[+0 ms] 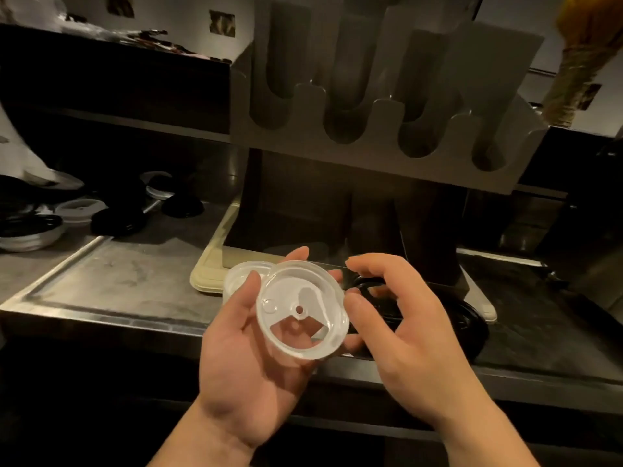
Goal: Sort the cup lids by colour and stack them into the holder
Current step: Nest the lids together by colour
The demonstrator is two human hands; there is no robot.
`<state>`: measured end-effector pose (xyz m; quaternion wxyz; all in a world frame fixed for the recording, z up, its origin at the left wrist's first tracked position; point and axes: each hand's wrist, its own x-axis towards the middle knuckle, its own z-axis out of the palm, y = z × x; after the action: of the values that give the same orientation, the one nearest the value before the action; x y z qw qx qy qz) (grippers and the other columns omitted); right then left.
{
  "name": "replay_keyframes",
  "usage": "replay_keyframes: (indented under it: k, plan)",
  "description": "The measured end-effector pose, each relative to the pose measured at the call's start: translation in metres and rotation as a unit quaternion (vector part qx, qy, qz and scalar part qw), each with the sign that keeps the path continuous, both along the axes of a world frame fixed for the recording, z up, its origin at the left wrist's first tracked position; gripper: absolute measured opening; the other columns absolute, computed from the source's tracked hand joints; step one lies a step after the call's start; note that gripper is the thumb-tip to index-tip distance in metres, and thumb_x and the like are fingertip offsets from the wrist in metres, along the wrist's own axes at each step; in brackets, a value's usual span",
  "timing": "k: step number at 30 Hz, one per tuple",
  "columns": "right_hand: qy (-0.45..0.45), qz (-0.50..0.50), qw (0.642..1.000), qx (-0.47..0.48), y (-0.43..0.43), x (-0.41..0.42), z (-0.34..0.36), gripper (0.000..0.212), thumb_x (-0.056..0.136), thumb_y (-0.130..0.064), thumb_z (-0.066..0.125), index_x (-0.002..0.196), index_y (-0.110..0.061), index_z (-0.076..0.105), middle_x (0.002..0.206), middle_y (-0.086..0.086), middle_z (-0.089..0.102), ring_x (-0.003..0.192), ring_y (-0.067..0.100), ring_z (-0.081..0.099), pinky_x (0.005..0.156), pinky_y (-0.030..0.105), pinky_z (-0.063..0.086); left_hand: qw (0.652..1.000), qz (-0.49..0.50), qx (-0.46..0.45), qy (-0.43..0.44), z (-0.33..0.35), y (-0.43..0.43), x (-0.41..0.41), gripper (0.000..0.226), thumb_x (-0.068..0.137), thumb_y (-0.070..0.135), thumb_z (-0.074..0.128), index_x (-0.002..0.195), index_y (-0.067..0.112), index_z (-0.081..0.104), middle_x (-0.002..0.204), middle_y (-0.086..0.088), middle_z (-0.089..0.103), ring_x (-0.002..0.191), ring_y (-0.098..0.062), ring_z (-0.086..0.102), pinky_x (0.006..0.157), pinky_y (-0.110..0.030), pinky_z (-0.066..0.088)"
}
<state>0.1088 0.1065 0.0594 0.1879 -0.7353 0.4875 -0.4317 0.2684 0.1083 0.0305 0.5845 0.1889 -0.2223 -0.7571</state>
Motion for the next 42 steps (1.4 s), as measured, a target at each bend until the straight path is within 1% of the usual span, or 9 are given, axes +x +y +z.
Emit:
replay_keyframes:
  k: [4, 10, 15, 19, 22, 27, 31, 35, 42]
  plan:
    - [0.038, 0.054, 0.994, -0.087, 0.007, 0.017, -0.005, 0.031, 0.080, -0.051, 0.065, 0.107, -0.037, 0.069, 0.122, -0.024, 0.056, 0.123, 0.012, 0.054, 0.097, 0.024, 0.048, 1.000, 0.012, -0.001, 0.015, 0.001, -0.001, 0.018, 0.062, 0.093, 0.059, 0.034, 0.129, 0.020, 0.066, 0.127, -0.022, 0.067, 0.117, -0.043, 0.064, 0.106, -0.061, 0.040]
    - [-0.004, 0.055, 0.989, -0.135, -0.023, 0.043, -0.030, 0.010, 0.085, -0.028, 0.073, 0.094, -0.026, 0.077, 0.109, -0.019, 0.064, 0.111, 0.014, 0.061, 0.091, 0.041, 0.055, 0.983, 0.076, -0.063, -0.154, 0.016, -0.014, 0.048, 0.064, 0.099, 0.062, 0.023, 0.130, 0.021, 0.062, 0.122, -0.013, 0.071, 0.112, -0.029, 0.069, 0.100, -0.047, 0.049]
    - [0.001, -0.060, 0.994, -0.089, -0.041, 0.060, -0.036, 0.007, 0.087, -0.024, 0.075, 0.090, -0.029, 0.078, 0.095, -0.030, 0.063, 0.107, -0.001, 0.059, 0.100, 0.037, 0.051, 0.769, 0.364, -0.145, -0.505, -0.005, -0.042, 0.077, 0.026, 0.104, 0.035, 0.046, 0.128, 0.041, 0.054, 0.126, 0.020, 0.058, 0.116, 0.004, 0.055, 0.099, -0.029, 0.049]
    - [0.069, -0.071, 0.995, -0.025, -0.040, 0.076, -0.040, 0.007, 0.088, -0.025, 0.076, 0.093, -0.029, 0.079, 0.113, -0.026, 0.060, 0.115, -0.007, 0.049, 0.101, 0.011, 0.035, 0.816, 0.207, -0.151, -0.517, -0.025, -0.041, 0.087, 0.055, 0.097, 0.018, 0.059, 0.133, 0.057, 0.045, 0.139, 0.029, 0.046, 0.124, 0.005, 0.046, 0.096, -0.028, 0.047]
    - [0.134, -0.065, 0.989, -0.019, -0.039, 0.082, -0.040, 0.008, 0.089, -0.030, 0.074, 0.095, -0.028, 0.079, 0.113, -0.020, 0.063, 0.106, -0.008, 0.047, 0.091, 0.004, 0.030, 0.809, 0.123, -0.199, -0.539, -0.030, -0.035, 0.087, 0.067, 0.094, 0.016, 0.064, 0.128, 0.068, 0.039, 0.132, 0.046, 0.040, 0.122, 0.018, 0.041, 0.096, -0.021, 0.044]
    - [0.167, -0.056, 0.983, -0.042, -0.036, 0.083, -0.044, 0.007, 0.090, -0.034, 0.070, 0.093, -0.034, 0.077, 0.102, -0.027, 0.061, 0.103, -0.006, 0.047, 0.096, 0.017, 0.036, 0.724, 0.130, -0.213, -0.643, -0.043, -0.037, 0.090, 0.072, 0.093, 0.038, 0.067, 0.150, 0.052, 0.025, 0.140, 0.049, 0.019, 0.138, 0.013, 0.024, 0.116, -0.027, 0.030]
    - [0.232, -0.079, 0.964, -0.103, -0.034, 0.082, -0.053, 0.012, 0.091, -0.039, 0.066, 0.096, -0.038, 0.077, 0.103, -0.018, 0.070, 0.100, 0.009, 0.054, 0.084, 0.031, 0.048, 0.709, 0.123, -0.233, -0.655, -0.051, -0.039, 0.088, 0.096, 0.078, 0.063, 0.066, 0.154, 0.049, 0.011, 0.147, 0.043, 0.015, 0.135, 0.017, 0.017, 0.109, -0.015, 0.024]
    - [0.274, -0.089, 0.951, -0.109, -0.031, 0.081, -0.058, 0.020, 0.091, -0.039, 0.061, 0.105, -0.036, 0.074, 0.107, -0.014, 0.071, 0.104, 0.015, 0.060, 0.087, 0.040, 0.053, 0.703, 0.157, -0.237, -0.652, -0.062, -0.042, 0.080, 0.092, 0.086, 0.049, 0.072, 0.154, 0.047, 0.011, 0.136, 0.049, 0.022, 0.121, 0.035, 0.018, 0.089, 0.004, 0.023]
    - [0.277, -0.141, 0.943, -0.121, -0.029, 0.089, -0.052, 0.034, 0.081, -0.038, 0.076, 0.113, -0.032, 0.068, 0.121, -0.008, 0.066, 0.122, 0.021, 0.056, 0.105, 0.054, 0.041, 0.717, 0.147, -0.254, -0.632, -0.055, -0.042, 0.085, 0.106, 0.082, 0.049, 0.078, 0.152, 0.055, -0.002, 0.142, 0.049, 0.011, 0.128, 0.028, 0.017, 0.101, -0.008, 0.022]
